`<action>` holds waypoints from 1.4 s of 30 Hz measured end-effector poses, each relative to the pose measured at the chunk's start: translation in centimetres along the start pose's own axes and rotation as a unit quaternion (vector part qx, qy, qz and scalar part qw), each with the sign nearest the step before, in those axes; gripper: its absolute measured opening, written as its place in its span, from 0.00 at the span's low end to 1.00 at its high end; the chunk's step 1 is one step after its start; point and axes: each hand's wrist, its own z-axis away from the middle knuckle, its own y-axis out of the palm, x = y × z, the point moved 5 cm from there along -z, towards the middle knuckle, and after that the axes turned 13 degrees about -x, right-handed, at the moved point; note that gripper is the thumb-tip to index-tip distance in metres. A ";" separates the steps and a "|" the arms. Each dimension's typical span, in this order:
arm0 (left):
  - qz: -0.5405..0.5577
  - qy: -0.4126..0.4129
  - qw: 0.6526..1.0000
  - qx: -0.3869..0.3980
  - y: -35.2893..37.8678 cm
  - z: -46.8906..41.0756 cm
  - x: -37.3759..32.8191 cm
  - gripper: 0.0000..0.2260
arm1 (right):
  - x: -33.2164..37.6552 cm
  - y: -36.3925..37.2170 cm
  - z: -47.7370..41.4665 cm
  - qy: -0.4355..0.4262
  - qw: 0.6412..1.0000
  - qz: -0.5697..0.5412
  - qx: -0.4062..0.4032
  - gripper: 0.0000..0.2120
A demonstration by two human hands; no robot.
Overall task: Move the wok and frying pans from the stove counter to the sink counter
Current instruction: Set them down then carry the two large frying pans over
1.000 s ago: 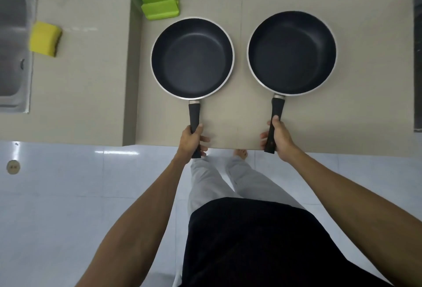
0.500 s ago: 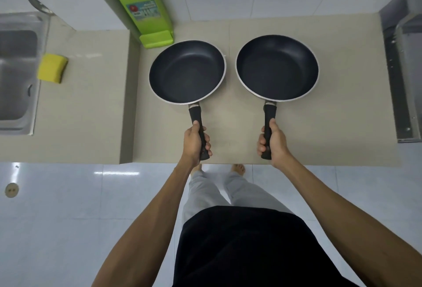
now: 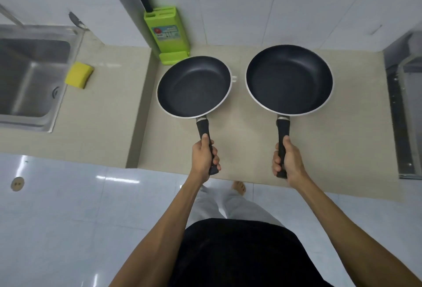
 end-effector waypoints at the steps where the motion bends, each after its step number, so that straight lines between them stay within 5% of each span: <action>1: 0.003 0.000 1.000 0.002 0.0 0.4 0.0 0.18 | 0.0 -0.3 0.1 -0.005 1.000 -0.002 0.000 0.25; 18: 0.096 0.072 0.992 -0.044 -12.3 0.9 -6.8 0.17 | 5.6 9.4 4.7 -0.079 0.993 0.047 0.077 0.22; 42: 0.209 0.053 0.954 -0.209 -59.8 -2.1 -1.8 0.18 | -6.1 45.5 25.9 -0.124 0.934 0.229 0.246 0.25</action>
